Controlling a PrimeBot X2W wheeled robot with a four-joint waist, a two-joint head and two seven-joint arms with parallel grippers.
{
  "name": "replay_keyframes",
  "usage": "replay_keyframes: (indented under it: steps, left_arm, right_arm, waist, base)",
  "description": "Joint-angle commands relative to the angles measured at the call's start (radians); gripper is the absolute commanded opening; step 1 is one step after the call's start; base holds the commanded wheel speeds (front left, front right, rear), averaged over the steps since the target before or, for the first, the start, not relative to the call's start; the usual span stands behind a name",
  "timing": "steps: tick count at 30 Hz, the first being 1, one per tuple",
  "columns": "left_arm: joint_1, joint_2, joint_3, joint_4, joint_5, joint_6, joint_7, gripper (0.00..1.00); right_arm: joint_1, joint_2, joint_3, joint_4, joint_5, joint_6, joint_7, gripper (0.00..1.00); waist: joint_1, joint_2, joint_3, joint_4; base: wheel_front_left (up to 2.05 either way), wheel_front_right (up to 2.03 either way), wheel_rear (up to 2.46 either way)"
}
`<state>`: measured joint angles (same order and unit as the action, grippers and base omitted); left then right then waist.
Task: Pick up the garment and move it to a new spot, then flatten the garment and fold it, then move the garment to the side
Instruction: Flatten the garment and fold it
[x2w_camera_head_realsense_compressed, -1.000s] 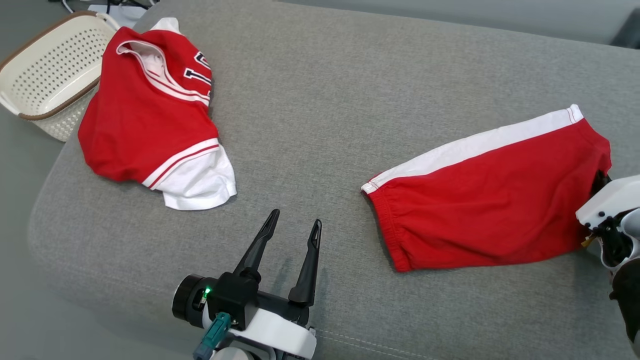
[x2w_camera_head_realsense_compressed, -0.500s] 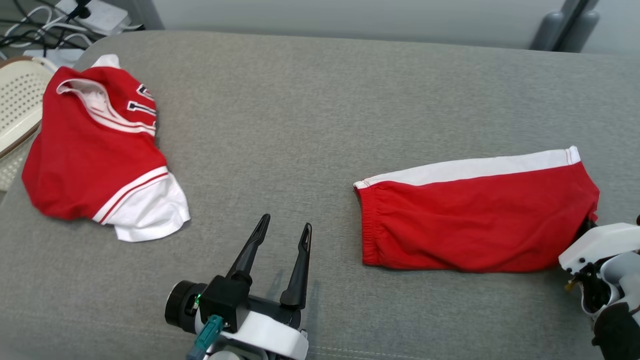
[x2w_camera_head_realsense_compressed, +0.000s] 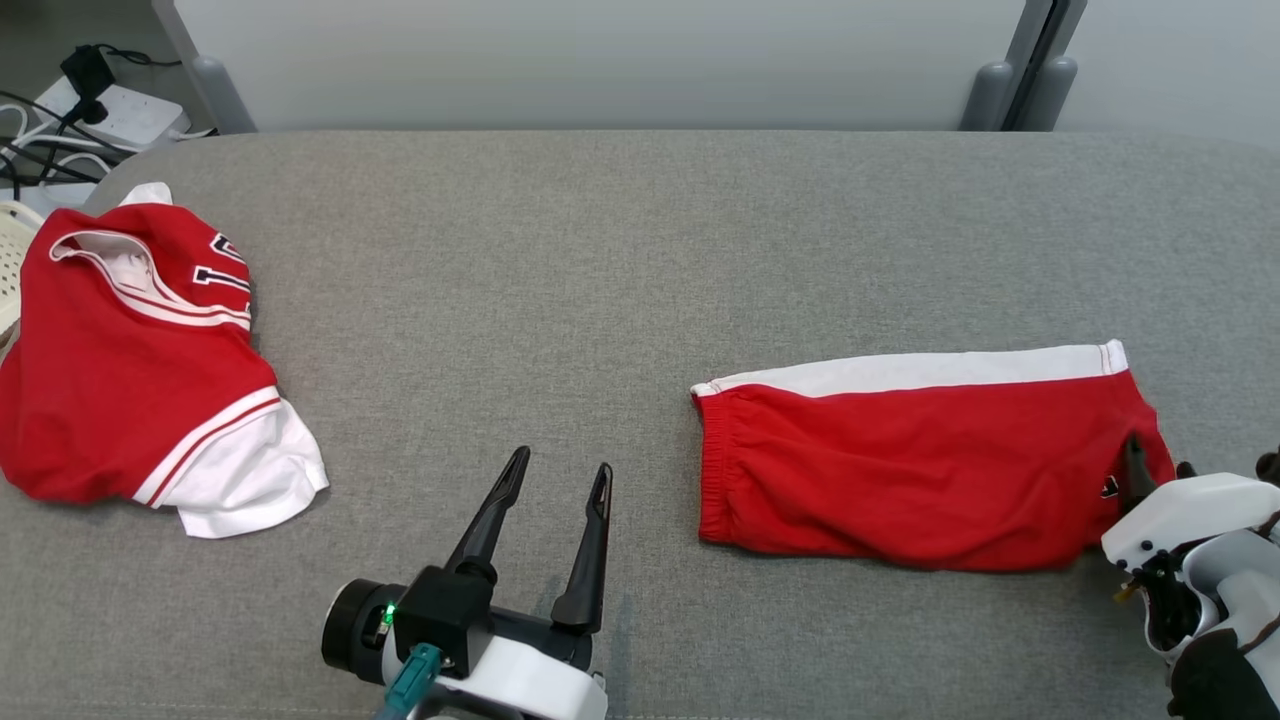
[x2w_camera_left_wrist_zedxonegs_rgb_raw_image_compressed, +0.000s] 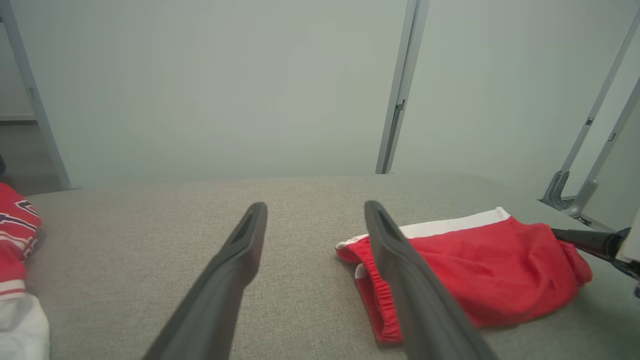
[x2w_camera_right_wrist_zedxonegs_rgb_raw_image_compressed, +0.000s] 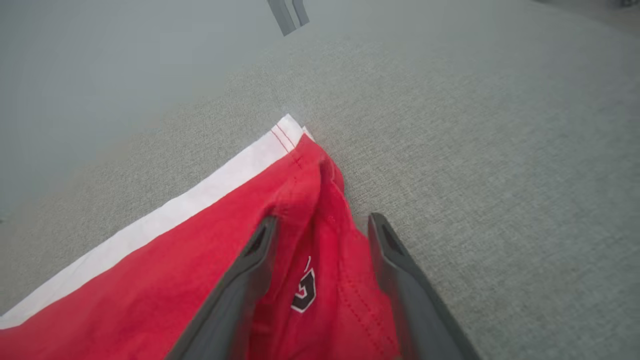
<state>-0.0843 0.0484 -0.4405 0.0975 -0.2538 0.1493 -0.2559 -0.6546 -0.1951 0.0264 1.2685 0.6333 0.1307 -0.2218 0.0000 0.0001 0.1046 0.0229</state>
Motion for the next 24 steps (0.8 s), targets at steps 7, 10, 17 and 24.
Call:
replay_keyframes:
  steps: [7,10,17,24]
  left_arm:
    - [0.012,0.002,0.053,-0.018,-0.011,0.008,-0.006,1.00]
    - [0.023,0.002,0.062,-0.016,-0.020,0.012,-0.006,1.00]
    - [0.049,0.002,0.089,-0.018,-0.061,0.031,-0.006,1.00]
    - [0.067,0.002,0.106,-0.020,-0.076,0.034,-0.006,1.00]
  right_arm:
    - [0.059,-0.006,0.047,-0.144,-0.051,0.000,-0.039,1.00]
    - [0.112,-0.001,0.066,-0.273,-0.088,0.000,-0.039,1.00]
    - [0.324,0.006,0.141,-0.632,-0.142,0.000,-0.040,1.00]
    - [0.492,-0.010,0.125,-0.839,-0.211,0.000,-0.040,1.00]
  waist:
    - [0.0000,-0.0001,-0.033,-0.021]
    - [0.0000,-0.0001,-0.049,-0.028]
    - [0.0000,-0.0001,-0.097,-0.036]
    - [0.0000,-0.0001,-0.110,-0.046]
  base:
    - [0.00,0.00,0.00]
    - [0.00,0.00,0.00]
    - [0.00,0.00,0.00]
    - [0.00,0.00,0.00]
